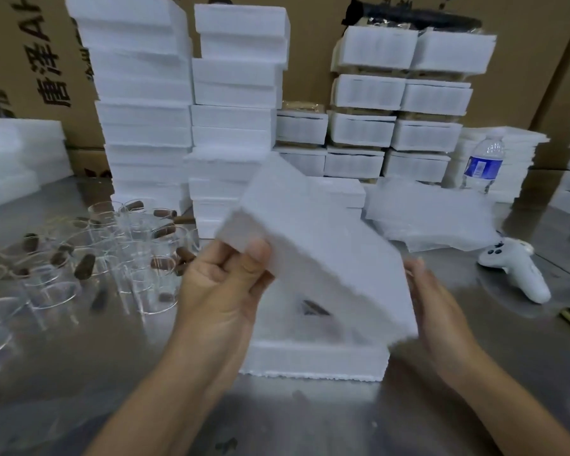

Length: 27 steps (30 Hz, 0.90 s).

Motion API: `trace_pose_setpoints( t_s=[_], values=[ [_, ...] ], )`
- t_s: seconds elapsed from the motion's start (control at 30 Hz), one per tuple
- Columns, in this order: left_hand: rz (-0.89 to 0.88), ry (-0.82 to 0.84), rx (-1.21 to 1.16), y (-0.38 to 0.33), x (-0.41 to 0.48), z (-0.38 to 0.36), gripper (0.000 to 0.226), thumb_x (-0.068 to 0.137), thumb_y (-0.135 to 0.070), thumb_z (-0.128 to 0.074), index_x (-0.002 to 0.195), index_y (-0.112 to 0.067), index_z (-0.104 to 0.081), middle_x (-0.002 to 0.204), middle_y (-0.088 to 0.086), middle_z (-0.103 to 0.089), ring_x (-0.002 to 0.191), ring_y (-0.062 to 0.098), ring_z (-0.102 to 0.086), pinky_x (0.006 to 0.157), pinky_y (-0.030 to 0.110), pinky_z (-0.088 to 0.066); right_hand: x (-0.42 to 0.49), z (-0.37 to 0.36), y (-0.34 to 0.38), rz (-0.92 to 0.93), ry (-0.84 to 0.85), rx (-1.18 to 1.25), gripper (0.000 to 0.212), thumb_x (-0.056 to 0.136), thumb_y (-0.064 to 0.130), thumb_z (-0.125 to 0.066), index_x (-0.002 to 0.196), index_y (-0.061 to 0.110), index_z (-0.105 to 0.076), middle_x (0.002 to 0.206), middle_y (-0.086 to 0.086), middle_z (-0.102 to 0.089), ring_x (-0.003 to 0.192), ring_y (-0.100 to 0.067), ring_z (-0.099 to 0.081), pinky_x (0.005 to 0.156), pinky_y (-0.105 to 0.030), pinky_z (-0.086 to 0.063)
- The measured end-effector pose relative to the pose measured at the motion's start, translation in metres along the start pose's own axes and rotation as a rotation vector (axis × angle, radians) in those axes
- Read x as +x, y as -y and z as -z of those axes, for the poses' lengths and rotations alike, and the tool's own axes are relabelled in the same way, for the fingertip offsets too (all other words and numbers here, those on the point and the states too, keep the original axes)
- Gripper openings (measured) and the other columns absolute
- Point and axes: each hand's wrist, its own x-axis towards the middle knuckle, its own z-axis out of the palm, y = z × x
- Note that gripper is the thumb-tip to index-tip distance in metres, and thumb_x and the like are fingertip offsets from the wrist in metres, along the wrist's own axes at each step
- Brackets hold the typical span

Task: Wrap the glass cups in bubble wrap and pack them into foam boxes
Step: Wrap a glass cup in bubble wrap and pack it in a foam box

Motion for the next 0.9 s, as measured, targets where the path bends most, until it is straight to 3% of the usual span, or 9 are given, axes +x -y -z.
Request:
trace_pose_setpoints(
  t_s=[0.1, 0.17, 0.23, 0.37, 0.47, 0.6, 0.7, 0.9],
  values=[
    [0.058, 0.038, 0.127, 0.001, -0.004, 0.009, 0.086, 0.031, -0.045, -0.093, 0.106, -0.009, -0.07, 0.092, 0.003, -0.075, 0.087, 0.014, -0.071, 0.068, 0.02, -0.055, -0.006, -0.003, 0.005, 0.004, 0.041, -0.017, 0.036, 0.086, 0.042, -0.045, 0.108, 0.023, -0.066, 0.102, -0.018, -0.066, 0.096, -0.028, -0.064, 0.082, -0.038, -0.047],
    [0.033, 0.022, 0.256, -0.006, -0.007, 0.017, 0.105, 0.032, -0.051, -0.092, 0.124, -0.017, -0.056, 0.082, 0.002, -0.075, 0.083, 0.014, -0.072, 0.065, 0.02, -0.055, -0.007, -0.006, 0.008, -0.021, 0.032, 0.004, 0.03, 0.086, 0.031, -0.053, 0.109, 0.016, -0.066, 0.106, -0.006, -0.07, 0.104, -0.026, -0.063, 0.089, -0.038, -0.047],
    [-0.02, 0.057, 0.394, -0.012, -0.008, 0.026, 0.096, 0.041, -0.05, -0.09, 0.128, -0.033, -0.052, 0.085, 0.0, -0.075, 0.085, 0.012, -0.072, 0.066, 0.019, -0.056, -0.006, -0.009, 0.01, -0.079, 0.011, 0.071, 0.029, 0.089, 0.027, -0.053, 0.111, 0.013, -0.065, 0.11, -0.007, -0.07, 0.105, -0.027, -0.063, 0.091, -0.039, -0.047],
    [-0.134, 0.092, 0.663, -0.015, -0.011, 0.04, 0.064, 0.059, -0.04, -0.078, 0.12, -0.041, -0.057, 0.11, -0.021, -0.068, 0.101, 0.002, -0.065, 0.08, 0.018, -0.054, 0.001, -0.014, 0.019, -0.106, -0.086, 0.226, 0.02, 0.092, 0.023, -0.051, 0.105, 0.013, -0.062, 0.102, -0.01, -0.066, 0.097, -0.026, -0.061, 0.092, -0.04, -0.044],
    [-0.118, 0.017, 0.752, -0.01, -0.016, 0.048, 0.058, 0.056, -0.049, -0.077, 0.111, -0.046, -0.057, 0.112, -0.019, -0.067, 0.104, 0.003, -0.064, 0.089, 0.036, -0.051, 0.004, -0.019, 0.024, -0.083, -0.069, 0.284, 0.017, 0.091, 0.022, -0.051, 0.104, 0.016, -0.06, 0.098, -0.007, -0.065, 0.089, -0.019, -0.061, 0.082, -0.032, -0.048],
    [-0.062, -0.093, 0.775, -0.004, -0.024, 0.061, 0.053, 0.057, -0.059, -0.081, 0.102, -0.042, -0.059, 0.112, -0.014, -0.066, 0.104, 0.006, -0.063, 0.095, 0.041, -0.049, 0.003, -0.023, 0.02, -0.088, -0.025, 0.293, 0.016, 0.091, 0.017, -0.052, 0.103, 0.019, -0.062, 0.084, 0.004, -0.072, 0.076, -0.009, -0.067, 0.067, -0.02, -0.054],
    [-0.004, -0.106, 0.796, 0.0, -0.029, 0.066, 0.058, 0.054, -0.051, -0.081, 0.104, -0.032, -0.06, 0.114, -0.008, -0.066, 0.107, 0.009, -0.062, 0.1, 0.044, -0.046, 0.0, -0.024, 0.016, -0.083, -0.025, 0.288, 0.016, 0.089, 0.012, -0.054, 0.101, 0.017, -0.064, 0.079, 0.008, -0.072, 0.071, -0.005, -0.068, 0.061, -0.014, -0.053],
    [0.044, -0.042, 0.878, -0.001, -0.024, 0.067, 0.065, 0.05, -0.057, -0.074, 0.109, -0.038, -0.054, 0.107, -0.029, -0.063, 0.105, -0.006, -0.058, 0.098, 0.03, -0.045, -0.004, -0.024, 0.008, -0.036, -0.018, 0.145, 0.018, 0.086, 0.011, -0.059, 0.1, 0.022, -0.064, 0.08, 0.012, -0.071, 0.072, -0.002, -0.066, 0.063, -0.015, -0.05]
  ],
)
